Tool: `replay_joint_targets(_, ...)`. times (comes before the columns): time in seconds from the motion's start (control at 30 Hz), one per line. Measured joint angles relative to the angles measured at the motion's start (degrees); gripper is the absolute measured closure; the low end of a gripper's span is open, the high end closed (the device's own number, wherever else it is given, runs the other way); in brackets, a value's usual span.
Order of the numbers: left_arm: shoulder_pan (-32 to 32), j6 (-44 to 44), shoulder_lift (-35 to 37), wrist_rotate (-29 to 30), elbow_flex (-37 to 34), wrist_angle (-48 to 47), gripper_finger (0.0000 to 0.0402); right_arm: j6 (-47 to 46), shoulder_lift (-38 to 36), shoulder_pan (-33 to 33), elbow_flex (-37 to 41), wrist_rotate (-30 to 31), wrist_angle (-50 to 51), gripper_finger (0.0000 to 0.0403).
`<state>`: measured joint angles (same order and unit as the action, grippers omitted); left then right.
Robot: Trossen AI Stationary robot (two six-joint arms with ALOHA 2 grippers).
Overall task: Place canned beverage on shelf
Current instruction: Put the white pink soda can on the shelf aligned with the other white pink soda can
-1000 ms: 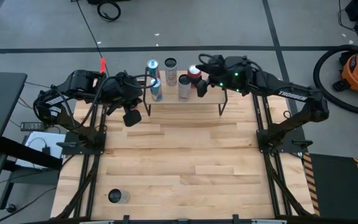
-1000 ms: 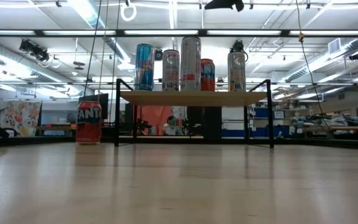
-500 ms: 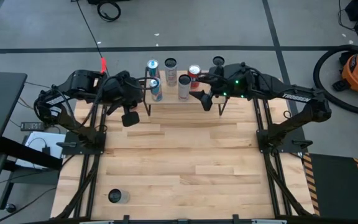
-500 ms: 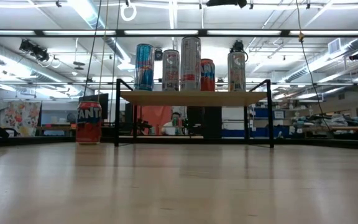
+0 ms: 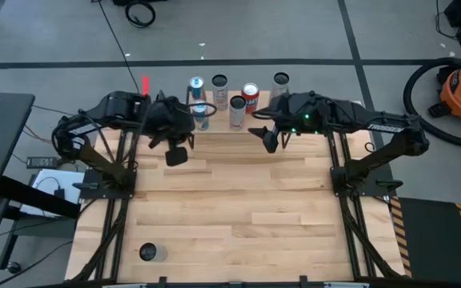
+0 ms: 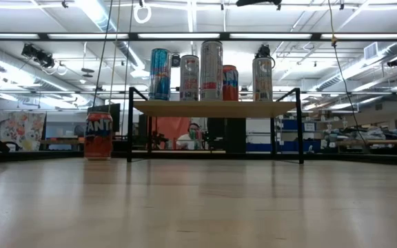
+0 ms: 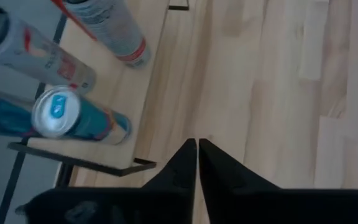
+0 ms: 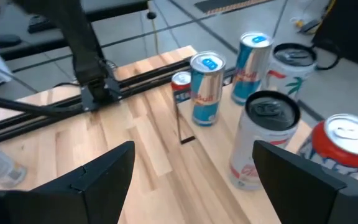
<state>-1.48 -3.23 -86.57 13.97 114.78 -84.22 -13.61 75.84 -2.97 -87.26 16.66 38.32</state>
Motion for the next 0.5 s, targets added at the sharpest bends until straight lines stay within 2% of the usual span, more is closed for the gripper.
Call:
replay_joint_targets(0.13, 0.0, 0.0, -1.6, -0.1, 0.0, 0.2, 0.0334, 1.9, -0.2, 1.6, 0.0, 3.4, 0.0, 0.0067)
replay_joint_targets(0.5, 0.2, 3.4, -6.7, -1.6, 0.0, 2.6, 0.0214, 3.5, -0.6, 4.0, 0.0, 4.9, 1.1, 0.0067)
